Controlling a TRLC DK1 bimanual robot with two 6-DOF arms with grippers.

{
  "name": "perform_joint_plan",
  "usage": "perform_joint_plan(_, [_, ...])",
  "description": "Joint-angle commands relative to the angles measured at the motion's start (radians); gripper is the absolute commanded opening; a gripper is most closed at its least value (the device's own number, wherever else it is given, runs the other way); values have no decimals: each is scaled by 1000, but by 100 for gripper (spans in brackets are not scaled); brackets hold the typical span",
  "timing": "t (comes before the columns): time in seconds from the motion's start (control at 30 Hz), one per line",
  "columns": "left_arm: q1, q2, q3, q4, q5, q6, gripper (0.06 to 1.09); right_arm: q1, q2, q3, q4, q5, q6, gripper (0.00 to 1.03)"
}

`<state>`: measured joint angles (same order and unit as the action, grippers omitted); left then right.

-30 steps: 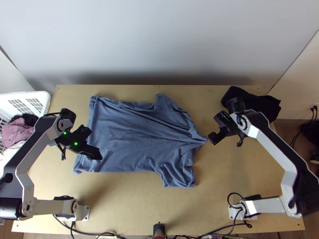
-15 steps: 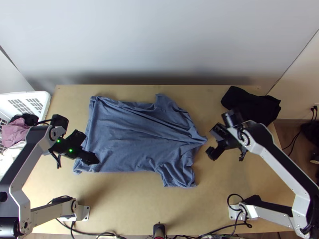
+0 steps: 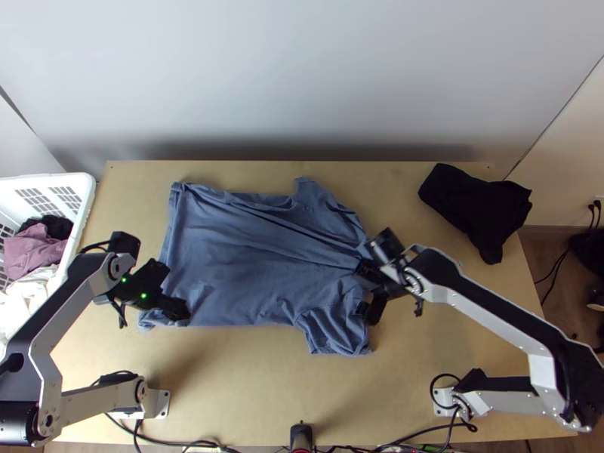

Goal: Fold the t-shirt

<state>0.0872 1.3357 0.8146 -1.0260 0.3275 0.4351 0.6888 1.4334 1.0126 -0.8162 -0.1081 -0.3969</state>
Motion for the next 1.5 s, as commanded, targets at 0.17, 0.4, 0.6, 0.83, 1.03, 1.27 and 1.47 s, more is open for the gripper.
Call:
perform_joint_plan(0.17, [126, -29, -23, -88, -33, 113, 103, 121, -24, -143, 80, 10, -5, 98])
perform_joint_plan(0.4, [108, -23, -11, -97, -36, 105, 103, 164, -27, -167, 111, 47, -16, 98])
perform_joint_plan(0.6, [97, -27, 8, -109, -36, 86, 103, 193, -57, -264, 98, 51, -22, 98])
perform_joint_plan(0.83, [100, -29, 6, -114, -36, 91, 104, 199, -208, -361, 40, 68, -49, 98])
perform_joint_plan(1.03, [92, -24, 18, -117, -35, 86, 103, 199, -326, -433, -55, 145, -122, 98])
perform_joint_plan(1.27, [94, -35, -3, -126, -35, 91, 103, 150, -392, -396, -161, 189, -138, 98])
perform_joint_plan(1.47, [62, -33, -6, -123, -33, 70, 103, 166, -257, -149, -163, 159, -114, 98])
